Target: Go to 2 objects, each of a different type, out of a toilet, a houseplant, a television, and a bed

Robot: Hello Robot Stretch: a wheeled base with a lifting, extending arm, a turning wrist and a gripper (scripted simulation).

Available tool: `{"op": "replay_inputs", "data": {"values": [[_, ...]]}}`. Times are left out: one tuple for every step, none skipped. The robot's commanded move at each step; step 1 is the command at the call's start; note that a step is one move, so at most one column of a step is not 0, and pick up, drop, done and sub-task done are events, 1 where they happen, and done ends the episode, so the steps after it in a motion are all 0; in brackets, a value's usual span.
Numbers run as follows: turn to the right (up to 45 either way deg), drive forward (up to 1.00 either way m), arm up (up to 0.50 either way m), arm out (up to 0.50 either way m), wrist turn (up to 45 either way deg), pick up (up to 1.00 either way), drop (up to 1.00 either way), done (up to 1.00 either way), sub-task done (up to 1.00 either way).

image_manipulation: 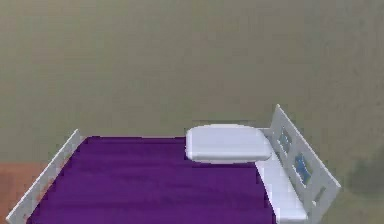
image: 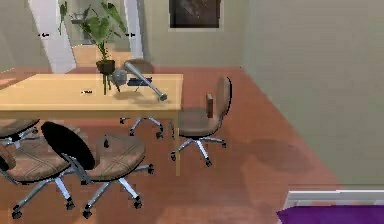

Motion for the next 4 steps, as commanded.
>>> {"op": "replay_inputs", "data": {"values": [[45.0, 0.00, 0.00, 0.00, 0.0, 0.00, 0.00, 0.00, 0.00], [39.0, 0.00, 0.00, 0.00, 0.0, 0.00, 0.00, 0.00, 0.00], [0.0, 0.00, 0.00, 0.00, 0.0, 0.00, 0.00, 0.00, 1.00], [-45.0, 0.00, 0.00, 0.00, 0.0, 0.00, 0.00, 0.00, 0.00]]}}
